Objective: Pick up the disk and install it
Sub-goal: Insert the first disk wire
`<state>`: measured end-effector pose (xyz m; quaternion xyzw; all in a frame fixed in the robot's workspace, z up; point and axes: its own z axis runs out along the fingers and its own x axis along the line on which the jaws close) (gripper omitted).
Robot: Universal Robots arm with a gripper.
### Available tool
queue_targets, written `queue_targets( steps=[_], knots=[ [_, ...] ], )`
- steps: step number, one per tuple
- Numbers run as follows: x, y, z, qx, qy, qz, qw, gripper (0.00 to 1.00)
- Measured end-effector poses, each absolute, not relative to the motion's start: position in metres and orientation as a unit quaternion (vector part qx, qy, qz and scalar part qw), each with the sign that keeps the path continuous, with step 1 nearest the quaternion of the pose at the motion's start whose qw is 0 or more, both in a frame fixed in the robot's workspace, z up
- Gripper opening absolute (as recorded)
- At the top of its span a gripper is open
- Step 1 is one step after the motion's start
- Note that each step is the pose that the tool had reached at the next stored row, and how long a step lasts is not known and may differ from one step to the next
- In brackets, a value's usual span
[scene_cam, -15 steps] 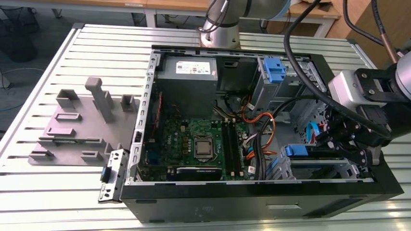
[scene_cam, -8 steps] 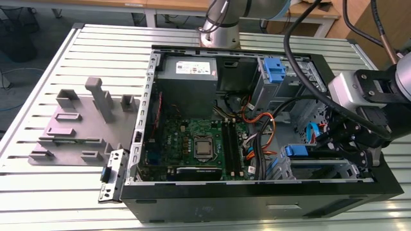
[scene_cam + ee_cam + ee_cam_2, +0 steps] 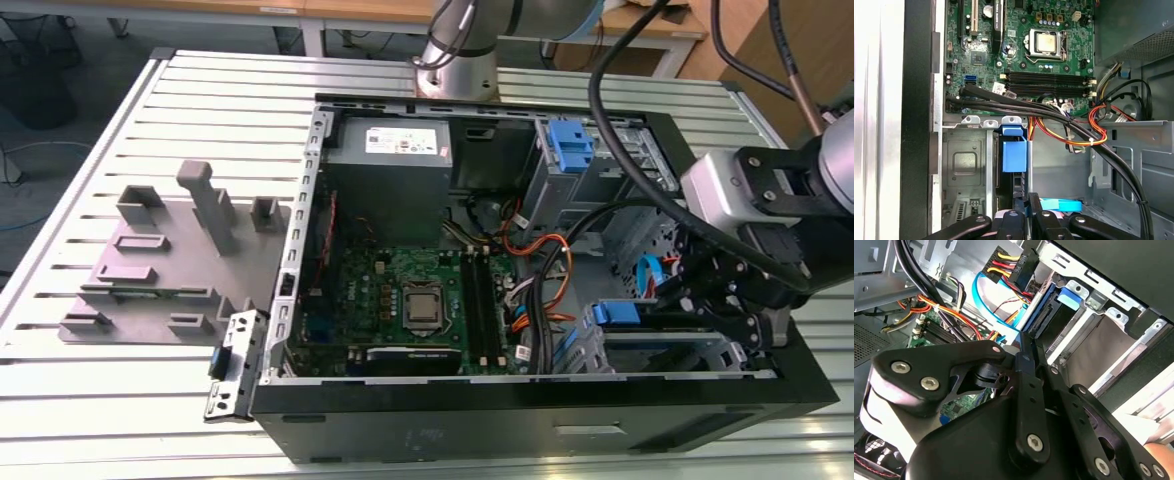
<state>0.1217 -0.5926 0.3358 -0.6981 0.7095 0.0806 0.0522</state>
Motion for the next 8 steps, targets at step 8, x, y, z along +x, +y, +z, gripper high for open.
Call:
queue_targets(
  steps=[8],
  knots=[
    [0.1217,-0.5926,0.3344,-0.698,0.71,0.081,0.052,0.16]
  ],
)
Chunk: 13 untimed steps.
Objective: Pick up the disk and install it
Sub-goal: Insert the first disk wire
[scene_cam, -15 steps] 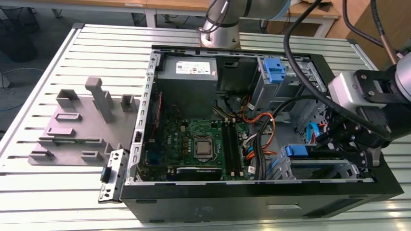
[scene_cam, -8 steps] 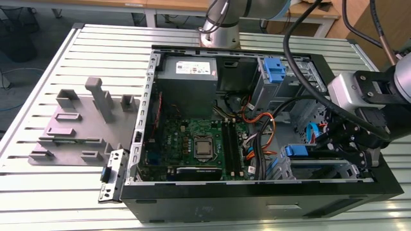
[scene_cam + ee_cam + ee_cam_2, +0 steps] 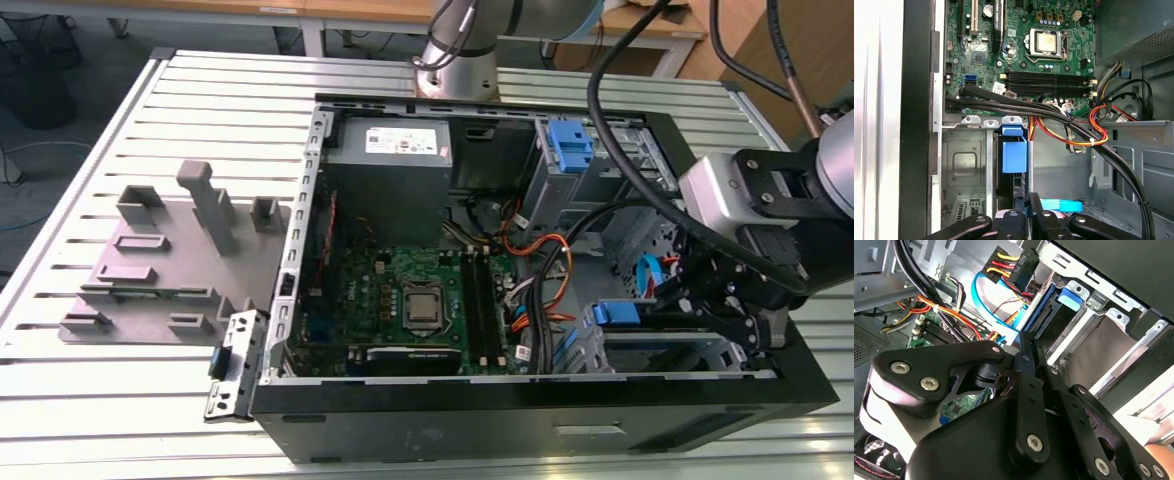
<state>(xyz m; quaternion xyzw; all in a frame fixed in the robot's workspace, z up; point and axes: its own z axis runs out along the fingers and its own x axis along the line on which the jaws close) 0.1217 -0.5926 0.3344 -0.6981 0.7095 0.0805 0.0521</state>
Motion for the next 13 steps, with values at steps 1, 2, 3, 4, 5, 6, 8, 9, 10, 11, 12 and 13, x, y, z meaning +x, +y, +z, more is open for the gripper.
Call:
queue_targets(
  steps=[1,2,3,4,5,6,8,9,10,11,12,13],
  knots=[
    [0.1217,-0.5926,0.3344,-0.698,0.71,0.081,0.052,0.16],
    [0.1217,-0.5927,0.3344,-0.698,0.71,0.08,0.052,0.16],
    [0.1217,-0.5926,0.3343,-0.698,0.71,0.081,0.052,0.16],
    [0.1217,-0.5926,0.3343,-0.698,0.71,0.081,0.052,0.16],
    [0.1217,-0.5926,0.3343,-0.698,0.71,0.081,0.052,0.16],
    [0.1217,-0.5926,0.3339,-0.698,0.71,0.081,0.052,0.16],
    [0.1217,-0.5926,0.3321,-0.698,0.71,0.081,0.052,0.16],
    [0.1217,-0.5926,0.3311,-0.698,0.71,0.081,0.052,0.16],
    [0.1217,-0.5926,0.3307,-0.698,0.71,0.08,0.052,0.16],
    [0.1217,-0.5926,0.3307,-0.698,0.71,0.08,0.052,0.16],
    [0.1217,-0.5926,0.3307,-0.698,0.71,0.08,0.052,0.16],
    [0.1217,-0.5926,0.3306,-0.698,0.71,0.08,0.052,0.16]
  ],
)
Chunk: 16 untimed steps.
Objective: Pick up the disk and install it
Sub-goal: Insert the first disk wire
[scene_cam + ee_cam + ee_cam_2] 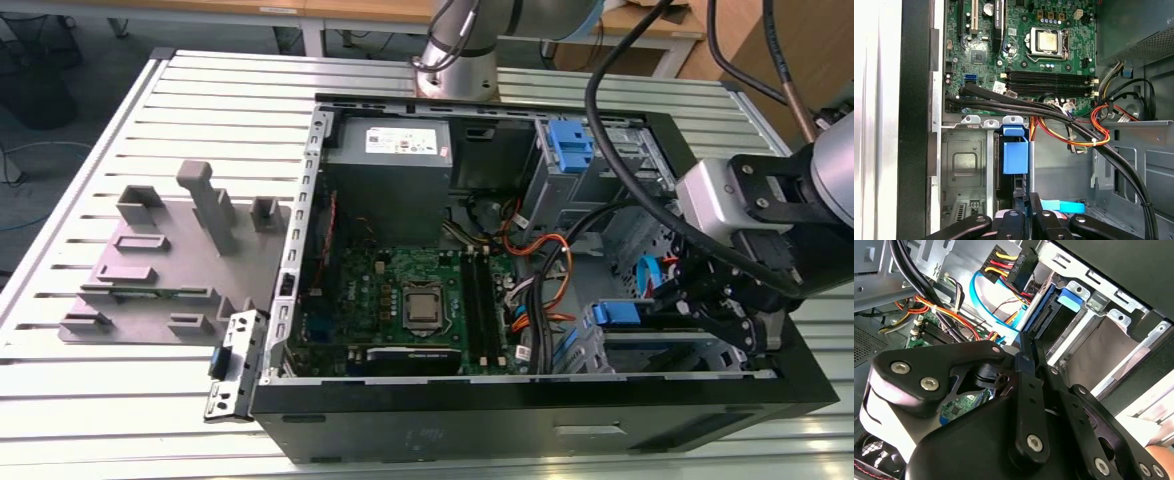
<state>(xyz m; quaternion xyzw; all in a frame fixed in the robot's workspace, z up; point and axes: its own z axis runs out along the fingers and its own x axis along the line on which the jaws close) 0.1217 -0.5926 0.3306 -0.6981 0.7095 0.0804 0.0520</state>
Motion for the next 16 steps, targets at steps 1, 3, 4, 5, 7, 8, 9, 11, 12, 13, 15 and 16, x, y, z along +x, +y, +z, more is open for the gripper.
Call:
queue_targets(
  steps=[1,3,4,5,7,8,9,11,12,13,15,16],
  knots=[
    [0.1217,-0.5926,0.3305,-0.698,0.71,0.08,0.052,0.16],
    [0.1217,-0.5926,0.3304,-0.698,0.71,0.081,0.052,0.16],
    [0.1217,-0.5926,0.3304,-0.698,0.71,0.08,0.052,0.16],
    [0.1217,-0.5926,0.3303,-0.698,0.71,0.08,0.052,0.16],
    [0.1217,-0.5926,0.3303,-0.698,0.71,0.081,0.052,0.16],
    [0.1217,-0.5926,0.3301,-0.698,0.71,0.081,0.052,0.16],
    [0.1217,-0.5926,0.3301,-0.698,0.71,0.081,0.052,0.17],
    [0.1217,-0.5926,0.3301,-0.698,0.71,0.081,0.052,0.23],
    [0.1217,-0.5926,0.3301,-0.698,0.71,0.081,0.052,0.23],
    [0.1217,-0.5926,0.3301,-0.698,0.71,0.081,0.052,0.23],
    [0.1217,-0.5926,0.3302,-0.698,0.71,0.081,0.052,0.23],
    [0.1217,-0.5926,0.3308,-0.698,0.71,0.08,0.052,0.23]
  ],
)
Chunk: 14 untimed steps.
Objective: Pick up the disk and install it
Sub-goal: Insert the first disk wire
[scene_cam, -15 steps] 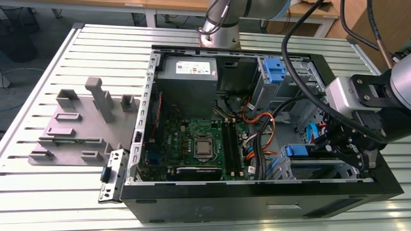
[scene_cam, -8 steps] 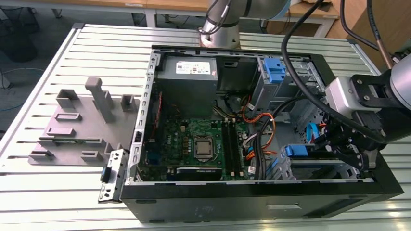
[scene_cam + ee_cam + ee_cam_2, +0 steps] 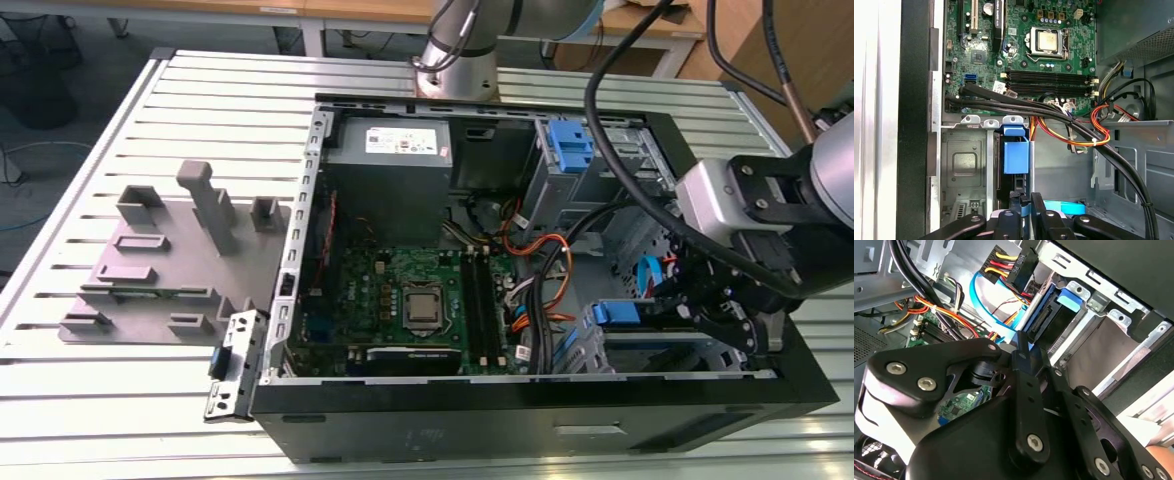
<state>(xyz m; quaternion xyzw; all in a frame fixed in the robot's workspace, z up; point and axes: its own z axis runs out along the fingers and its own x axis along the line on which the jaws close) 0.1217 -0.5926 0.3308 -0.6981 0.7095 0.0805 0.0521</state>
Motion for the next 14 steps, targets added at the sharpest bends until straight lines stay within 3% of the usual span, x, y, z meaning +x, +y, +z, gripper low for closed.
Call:
queue_targets(
  steps=[14],
  knots=[
    [0.122,-0.592,0.348,-0.698,0.71,0.081,0.052,0.23]
  ],
)
